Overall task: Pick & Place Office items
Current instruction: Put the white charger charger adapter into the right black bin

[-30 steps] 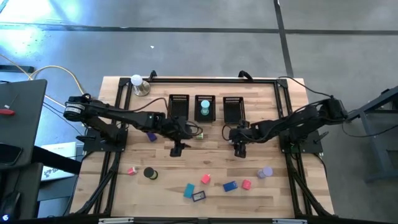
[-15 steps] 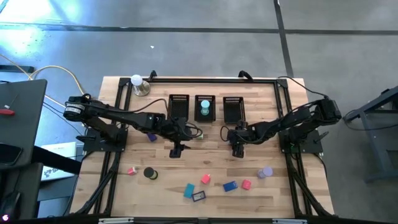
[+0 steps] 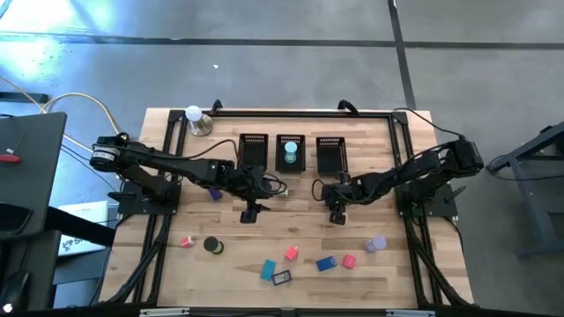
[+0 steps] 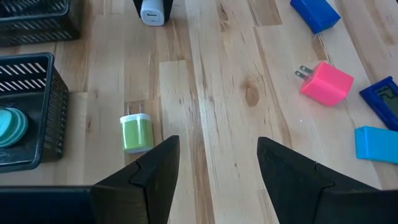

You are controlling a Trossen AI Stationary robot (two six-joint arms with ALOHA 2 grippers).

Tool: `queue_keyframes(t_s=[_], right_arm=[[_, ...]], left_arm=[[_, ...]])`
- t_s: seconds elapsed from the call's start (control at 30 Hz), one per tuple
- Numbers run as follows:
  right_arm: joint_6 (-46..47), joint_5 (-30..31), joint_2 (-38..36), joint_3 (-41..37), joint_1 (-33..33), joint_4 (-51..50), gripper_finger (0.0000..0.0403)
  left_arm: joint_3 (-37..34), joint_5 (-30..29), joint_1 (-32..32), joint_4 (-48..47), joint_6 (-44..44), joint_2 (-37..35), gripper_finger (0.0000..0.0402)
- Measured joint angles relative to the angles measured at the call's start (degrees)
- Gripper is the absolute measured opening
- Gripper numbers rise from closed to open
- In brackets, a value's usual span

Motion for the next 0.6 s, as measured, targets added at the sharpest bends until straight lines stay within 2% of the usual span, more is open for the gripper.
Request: queue_keyframes(t_s=[0.33,0.6], right_arm=[[1.48,2.1,-6.79,-0.16,0.53,-2.18,0.012],[-1.62,9.24,-16.09,-0.09,-0.72,-5.65,0.012]], left_arm=[[0.0,0.0,0.0,-0.04,0.56,0.0,0.0209],[0.0,-0.02,0.02,0.88,2.37,1.13,0.0209]])
